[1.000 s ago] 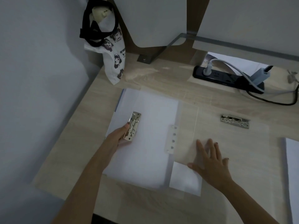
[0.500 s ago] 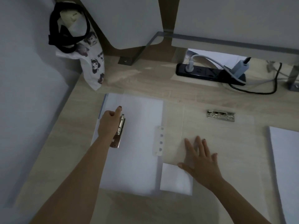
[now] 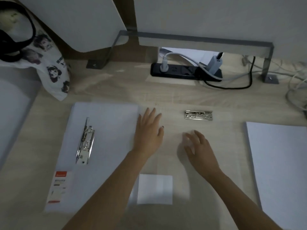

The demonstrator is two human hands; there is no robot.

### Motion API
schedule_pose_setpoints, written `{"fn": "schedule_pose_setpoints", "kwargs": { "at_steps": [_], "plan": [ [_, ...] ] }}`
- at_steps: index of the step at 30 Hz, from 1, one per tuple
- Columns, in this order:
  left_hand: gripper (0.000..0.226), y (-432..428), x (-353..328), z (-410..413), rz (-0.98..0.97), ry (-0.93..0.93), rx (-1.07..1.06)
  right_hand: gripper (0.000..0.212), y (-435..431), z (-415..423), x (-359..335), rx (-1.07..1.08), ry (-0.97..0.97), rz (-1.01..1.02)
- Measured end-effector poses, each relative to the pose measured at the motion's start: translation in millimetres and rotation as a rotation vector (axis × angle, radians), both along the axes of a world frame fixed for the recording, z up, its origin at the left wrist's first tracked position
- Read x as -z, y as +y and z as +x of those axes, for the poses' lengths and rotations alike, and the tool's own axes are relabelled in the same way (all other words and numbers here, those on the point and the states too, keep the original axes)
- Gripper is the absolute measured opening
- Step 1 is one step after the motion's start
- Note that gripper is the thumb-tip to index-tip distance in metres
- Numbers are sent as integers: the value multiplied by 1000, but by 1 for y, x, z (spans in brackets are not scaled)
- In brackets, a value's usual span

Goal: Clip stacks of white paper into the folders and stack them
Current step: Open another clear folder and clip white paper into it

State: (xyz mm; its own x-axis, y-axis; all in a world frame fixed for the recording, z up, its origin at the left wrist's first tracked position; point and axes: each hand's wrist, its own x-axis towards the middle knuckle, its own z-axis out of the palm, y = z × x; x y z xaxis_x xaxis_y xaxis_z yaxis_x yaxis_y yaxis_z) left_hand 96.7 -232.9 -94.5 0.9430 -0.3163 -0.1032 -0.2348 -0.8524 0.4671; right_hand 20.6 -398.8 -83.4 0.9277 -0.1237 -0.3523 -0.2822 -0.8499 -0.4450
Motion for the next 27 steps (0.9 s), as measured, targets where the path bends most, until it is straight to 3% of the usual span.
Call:
{"fn": "schedule_pose_setpoints", "kwargs": {
  "at_steps": [6,19,27],
  "plan": [
    [57,-40,49,-16,287,-55,106,48,-24,40,6,9,-142,-75],
    [60,-52,59,8,265,-146,31,48,-42,90,29,-179,-290,-290],
    [61,-53,59,7,287,-148,27,43,-43,99,38,-188,-333,-280]
  ]
}}
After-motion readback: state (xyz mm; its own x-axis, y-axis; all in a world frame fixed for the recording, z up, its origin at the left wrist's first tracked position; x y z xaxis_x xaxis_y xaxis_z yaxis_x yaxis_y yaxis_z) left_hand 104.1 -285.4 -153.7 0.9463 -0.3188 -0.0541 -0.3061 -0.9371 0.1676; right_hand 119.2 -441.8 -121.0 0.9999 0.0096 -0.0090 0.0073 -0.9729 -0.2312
